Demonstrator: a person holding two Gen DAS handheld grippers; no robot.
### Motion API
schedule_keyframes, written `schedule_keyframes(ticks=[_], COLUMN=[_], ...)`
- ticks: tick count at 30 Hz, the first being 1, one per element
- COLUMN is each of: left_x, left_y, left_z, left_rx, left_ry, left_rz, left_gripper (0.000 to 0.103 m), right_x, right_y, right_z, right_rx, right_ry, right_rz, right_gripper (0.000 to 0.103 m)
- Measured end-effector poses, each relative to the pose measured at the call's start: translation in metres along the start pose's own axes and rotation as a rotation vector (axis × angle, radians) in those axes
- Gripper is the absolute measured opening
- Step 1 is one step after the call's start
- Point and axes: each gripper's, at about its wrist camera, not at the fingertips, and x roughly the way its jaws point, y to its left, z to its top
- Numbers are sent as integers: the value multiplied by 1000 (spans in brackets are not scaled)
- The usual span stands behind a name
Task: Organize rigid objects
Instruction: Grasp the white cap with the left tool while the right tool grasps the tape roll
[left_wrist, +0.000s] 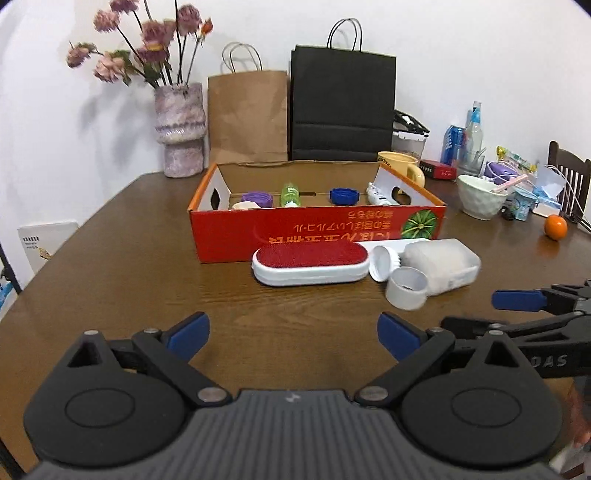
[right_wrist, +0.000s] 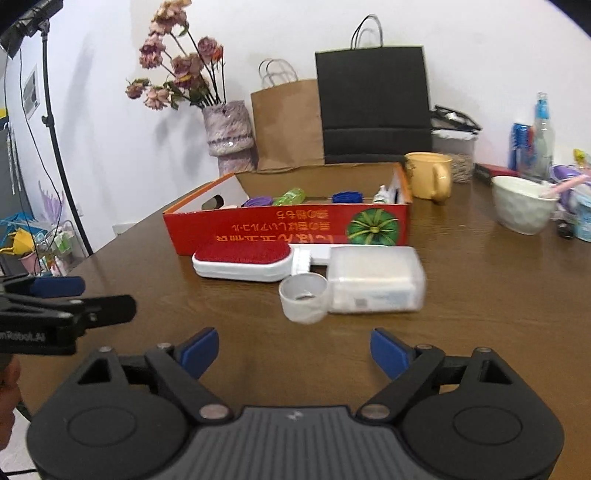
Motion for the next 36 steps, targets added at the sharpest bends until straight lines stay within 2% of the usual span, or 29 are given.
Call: schedule_keyframes(ticks=[4,5,6,7,11,13,16,19,24,25,27,31,34,35,36], left_x=[27,34,38,43,54,58,63,68,85,91,105,125,137,139,141], left_y=[3,4,6,8,13,14,9,-4,-57,-67,-83,-97,-105,-108,-110], left_z=[7,8,8,9,9,9,10,13,24,25,27,26,26,27,26], left_rx=[10,7,3,-1,-7,-4,0,-13,34,47,60,59,72,78,83], left_ry=[17,23,27,32,43,46,50,52,14,26,66,101,114,117,122], left_rz=[2,4,5,5,5,-3,-27,-85,-143,-164,-173,-185,-166,-163,-162], left_gripper=[97,97,95,93,85,85,83,82,79,74,68,68,68,65,57], right_x=[32,42,48,54,74,78,71,60,46,43,38,30,28,27,27], right_y=[6,7,9,9,16,16,7,-9,-46,-53,-65,-86,-93,-94,-95], right_z=[13,16,17,19,19,16,15,14,16,15,15,11,9,9,9], right_rx=[-2,-2,-5,-6,-29,-32,-19,-3,40,45,54,76,81,82,82], right_ry=[21,33,44,51,70,71,62,48,33,31,26,27,28,26,24], right_rz=[12,2,-11,-23,-70,-91,-101,-134,-185,-196,-212,-211,-198,-194,-190], right_gripper=[78,75,68,64,56,42,42,42,42,42,42,42,42,42,42])
